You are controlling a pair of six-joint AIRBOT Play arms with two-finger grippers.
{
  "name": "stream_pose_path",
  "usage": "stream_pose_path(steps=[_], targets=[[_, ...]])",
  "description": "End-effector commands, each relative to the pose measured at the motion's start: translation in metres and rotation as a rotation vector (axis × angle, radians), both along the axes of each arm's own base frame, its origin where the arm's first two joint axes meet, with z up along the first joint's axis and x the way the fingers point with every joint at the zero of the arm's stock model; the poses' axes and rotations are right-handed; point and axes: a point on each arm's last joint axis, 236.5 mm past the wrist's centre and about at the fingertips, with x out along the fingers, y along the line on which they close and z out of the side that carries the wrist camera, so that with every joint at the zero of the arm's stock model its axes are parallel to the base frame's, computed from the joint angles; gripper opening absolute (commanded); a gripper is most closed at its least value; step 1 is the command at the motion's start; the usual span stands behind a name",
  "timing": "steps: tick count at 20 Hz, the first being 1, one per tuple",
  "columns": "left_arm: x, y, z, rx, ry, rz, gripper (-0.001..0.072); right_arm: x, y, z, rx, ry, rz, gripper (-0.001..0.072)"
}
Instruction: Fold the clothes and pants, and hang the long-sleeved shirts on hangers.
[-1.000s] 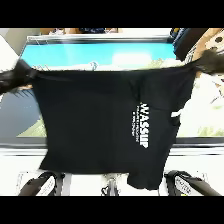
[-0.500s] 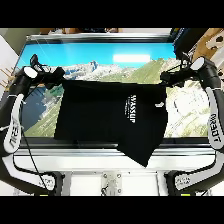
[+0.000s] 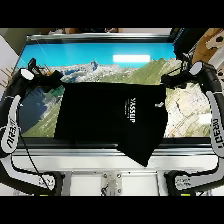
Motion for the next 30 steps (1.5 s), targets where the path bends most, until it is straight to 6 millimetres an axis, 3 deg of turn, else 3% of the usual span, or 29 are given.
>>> stream_pose_path(steps=[1, 4, 7, 11, 12, 13, 14, 15, 17, 20, 22, 26, 28, 30], targets=[[-0.032, -0.002, -0.032, 0.022, 0.06, -0.023, 0.0008, -0.039, 0.004, -0.027, -0.03, 0.062, 0.014, 0.0014], [-0.058, -0.005, -0.067, 0.01, 0.137, -0.016, 0.0008, -0.073, 0.013, -0.064, -0.025, 0.143, 0.019, 0.0015], [-0.078, -0.007, -0.09, 0.004, 0.189, -0.007, 0.0008, -0.096, 0.021, -0.092, -0.018, 0.202, 0.025, 0.0016], [-0.086, -0.01, -0.096, -0.01, 0.215, -0.008, 0.0009, -0.102, 0.028, -0.096, 0.017, 0.217, 0.015, 0.0027], [-0.086, -0.01, -0.091, -0.007, 0.206, -0.01, 0.0148, -0.101, 0.032, -0.094, 0.038, 0.215, 0.008, 0.0031], [-0.083, -0.01, -0.083, -0.004, 0.185, -0.008, 0.0426, -0.099, 0.035, -0.089, 0.055, 0.206, 0.002, 0.0169], [-0.08, -0.007, -0.067, 0.004, 0.148, -0.003, 0.0525, -0.096, 0.036, -0.081, 0.061, 0.186, 0.001, 0.0413], [-0.078, -0.002, -0.048, 0.011, 0.11, 0.006, 0.0526, -0.094, 0.032, -0.067, 0.052, 0.161, 0.003, 0.0507], [-0.091, 0.017, -0.014, 0.045, 0.082, 0.008, 0.0525, -0.094, 0.02, -0.03, 0.034, 0.096, -0.004, 0.0504], [-0.149, 0.06, -0.001, 0.186, 0.204, -0.003, 0.0525, -0.111, 0.001, 0.027, 0.005, -0.006, -0.026, 0.0504], [-0.188, 0.079, -0.01, 0.201, 0.268, 0.067, 0.0526, -0.12, 0.0, 0.056, -0.007, -0.081, -0.025, 0.0504], [-0.264, 0.082, -0.053, 0.11, 0.373, 0.253, 0.0526, -0.131, 0.003, 0.089, -0.013, -0.175, -0.024, 0.0504], [-0.287, 0.072, -0.069, 0.056, 0.398, 0.311, 0.0525, -0.133, 0.004, 0.094, -0.015, -0.188, -0.024, 0.0504], [-0.297, 0.058, -0.08, -0.025, 0.392, 0.361, 0.0525, -0.133, 0.004, 0.094, -0.014, -0.188, -0.024, 0.0504]])
